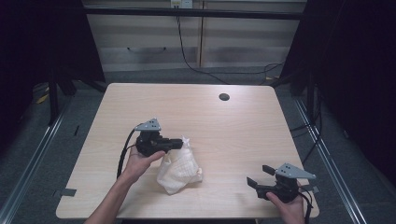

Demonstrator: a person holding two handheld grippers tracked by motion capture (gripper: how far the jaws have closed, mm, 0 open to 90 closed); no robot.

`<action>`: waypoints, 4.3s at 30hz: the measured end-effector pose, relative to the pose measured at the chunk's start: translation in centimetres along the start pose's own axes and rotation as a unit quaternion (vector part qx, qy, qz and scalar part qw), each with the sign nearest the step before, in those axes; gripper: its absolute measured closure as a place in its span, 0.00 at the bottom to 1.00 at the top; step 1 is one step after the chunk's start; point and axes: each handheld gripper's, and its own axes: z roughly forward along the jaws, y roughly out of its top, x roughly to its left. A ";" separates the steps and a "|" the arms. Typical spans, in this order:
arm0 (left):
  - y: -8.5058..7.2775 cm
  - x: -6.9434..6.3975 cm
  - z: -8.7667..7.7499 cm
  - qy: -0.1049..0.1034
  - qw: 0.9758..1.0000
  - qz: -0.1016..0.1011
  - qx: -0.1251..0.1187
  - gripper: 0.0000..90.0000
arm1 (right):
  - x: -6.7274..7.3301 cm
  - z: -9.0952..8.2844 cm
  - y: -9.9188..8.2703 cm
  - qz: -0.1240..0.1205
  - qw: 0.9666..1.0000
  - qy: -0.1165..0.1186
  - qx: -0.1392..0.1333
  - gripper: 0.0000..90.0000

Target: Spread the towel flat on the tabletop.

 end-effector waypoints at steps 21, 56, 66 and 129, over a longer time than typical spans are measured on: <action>6.2 -2.0 -2.8 0.008 0.997 0.037 -0.068 0.93 | 0.1 0.4 0.1 0.000 1.000 0.005 0.005 0.20; -3.3 3.5 -8.3 0.108 0.993 -0.039 -0.037 0.93 | 1.8 2.1 1.4 -0.017 0.999 0.044 0.014 0.26; -6.7 5.8 -8.1 0.140 0.987 -0.081 -0.012 0.93 | 3.9 6.7 5.3 -0.054 0.993 0.105 0.006 0.39; -0.8 4.5 -10.2 0.107 0.986 -0.048 -0.118 0.95 | 0.9 8.6 15.1 -0.046 0.986 0.160 -0.034 1.00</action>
